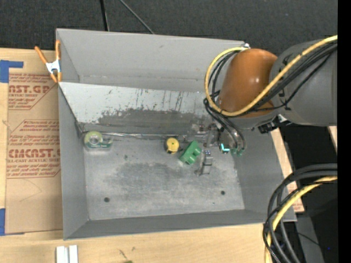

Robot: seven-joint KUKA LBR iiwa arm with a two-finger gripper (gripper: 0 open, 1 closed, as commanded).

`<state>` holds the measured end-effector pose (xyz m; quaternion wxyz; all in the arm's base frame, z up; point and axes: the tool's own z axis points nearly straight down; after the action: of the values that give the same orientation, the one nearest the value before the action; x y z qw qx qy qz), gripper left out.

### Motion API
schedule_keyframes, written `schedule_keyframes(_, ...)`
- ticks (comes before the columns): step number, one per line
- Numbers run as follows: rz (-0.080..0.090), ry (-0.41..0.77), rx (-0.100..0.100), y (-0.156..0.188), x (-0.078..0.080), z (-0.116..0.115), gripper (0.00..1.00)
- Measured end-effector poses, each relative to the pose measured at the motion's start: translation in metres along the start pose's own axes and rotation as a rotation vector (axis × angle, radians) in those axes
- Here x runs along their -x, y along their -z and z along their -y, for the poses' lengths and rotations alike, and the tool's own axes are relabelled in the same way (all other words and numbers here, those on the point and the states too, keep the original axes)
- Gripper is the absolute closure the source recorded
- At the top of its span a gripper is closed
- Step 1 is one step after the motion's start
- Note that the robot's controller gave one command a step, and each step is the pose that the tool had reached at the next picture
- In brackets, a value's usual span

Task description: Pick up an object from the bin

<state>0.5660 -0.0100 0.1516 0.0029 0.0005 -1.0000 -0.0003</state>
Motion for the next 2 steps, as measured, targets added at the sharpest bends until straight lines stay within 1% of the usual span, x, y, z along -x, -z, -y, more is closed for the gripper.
schedule_keyframes(1, 0.001, -0.066, 0.001, -0.0853, 0.0143, 0.0061, 0.00)
schedule_keyframes(2, 0.007, -0.065, 0.000, -0.0807, 0.0162, 0.0061, 1.00)
